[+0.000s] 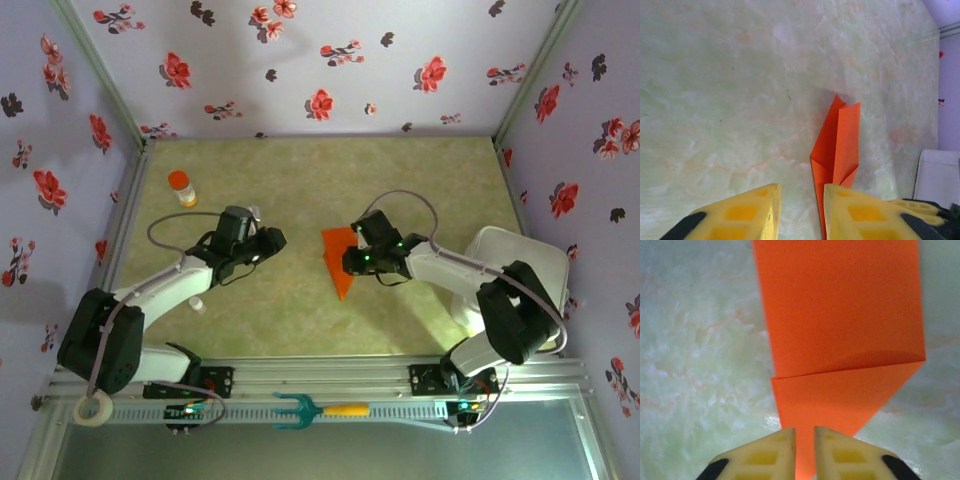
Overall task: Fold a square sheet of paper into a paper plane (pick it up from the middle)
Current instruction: Fold the wing for the fifth time at the center of the table.
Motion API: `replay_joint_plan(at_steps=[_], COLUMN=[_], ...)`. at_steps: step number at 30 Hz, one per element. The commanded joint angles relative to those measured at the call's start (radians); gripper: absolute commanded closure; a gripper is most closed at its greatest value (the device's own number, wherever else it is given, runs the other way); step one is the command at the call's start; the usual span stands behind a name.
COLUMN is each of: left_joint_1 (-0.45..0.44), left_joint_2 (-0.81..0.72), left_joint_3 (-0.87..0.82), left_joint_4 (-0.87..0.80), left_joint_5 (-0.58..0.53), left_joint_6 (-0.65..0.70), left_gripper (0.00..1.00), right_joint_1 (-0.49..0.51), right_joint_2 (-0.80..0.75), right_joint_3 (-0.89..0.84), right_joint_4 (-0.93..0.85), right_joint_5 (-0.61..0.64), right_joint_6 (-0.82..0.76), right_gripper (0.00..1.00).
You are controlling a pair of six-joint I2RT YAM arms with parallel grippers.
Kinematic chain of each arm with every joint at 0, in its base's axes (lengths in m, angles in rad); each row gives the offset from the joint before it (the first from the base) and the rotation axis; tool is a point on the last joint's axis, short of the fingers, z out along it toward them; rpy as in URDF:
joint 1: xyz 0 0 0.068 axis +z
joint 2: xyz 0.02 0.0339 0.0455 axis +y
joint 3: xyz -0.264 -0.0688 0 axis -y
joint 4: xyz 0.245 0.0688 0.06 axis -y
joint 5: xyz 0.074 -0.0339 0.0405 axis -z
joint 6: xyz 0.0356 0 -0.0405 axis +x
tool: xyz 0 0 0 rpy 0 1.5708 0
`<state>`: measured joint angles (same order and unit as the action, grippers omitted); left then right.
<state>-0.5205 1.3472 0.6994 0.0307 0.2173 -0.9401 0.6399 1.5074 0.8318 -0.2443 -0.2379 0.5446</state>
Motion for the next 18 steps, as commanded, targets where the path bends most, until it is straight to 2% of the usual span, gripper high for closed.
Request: replay_joint_plan(at_steps=[1,9,13,16,18], left_joint_1=[0.005,-0.008,-0.026,-0.041,-0.055], left_joint_2=[0.027,0.076,0.118,0.154,0.181], left_joint_3=[0.003,0.01,0.031,0.053,0.067], left_joint_4=[0.027,0.066,0.096,0.111,0.129], left_joint_5=[0.044,0.091,0.128,0.148,0.159], left_joint_6=[-0.014,-0.019,-0.02,-0.021,-0.024], left_gripper=[0.72,0.78,0.83,0.86,0.87], right_joint_1=[-0.02,-0.038,-0.033,-0.016,-0.002], right_joint_2=[0.064,0.187,0.24,0.245,0.239], right_joint_3=[-0.01,-0.04,-0.068,-0.085,-0.123], right_joint_4=[0.11,0.195,0.263,0.27,0.353], right_joint_5=[-0.152,-0.187,-0.213,-0.16,-0.156], right_joint_6=[0.07,0.18,0.301,0.392,0.495], right_gripper=[0.87,0.9,0.91,0.91,0.9])
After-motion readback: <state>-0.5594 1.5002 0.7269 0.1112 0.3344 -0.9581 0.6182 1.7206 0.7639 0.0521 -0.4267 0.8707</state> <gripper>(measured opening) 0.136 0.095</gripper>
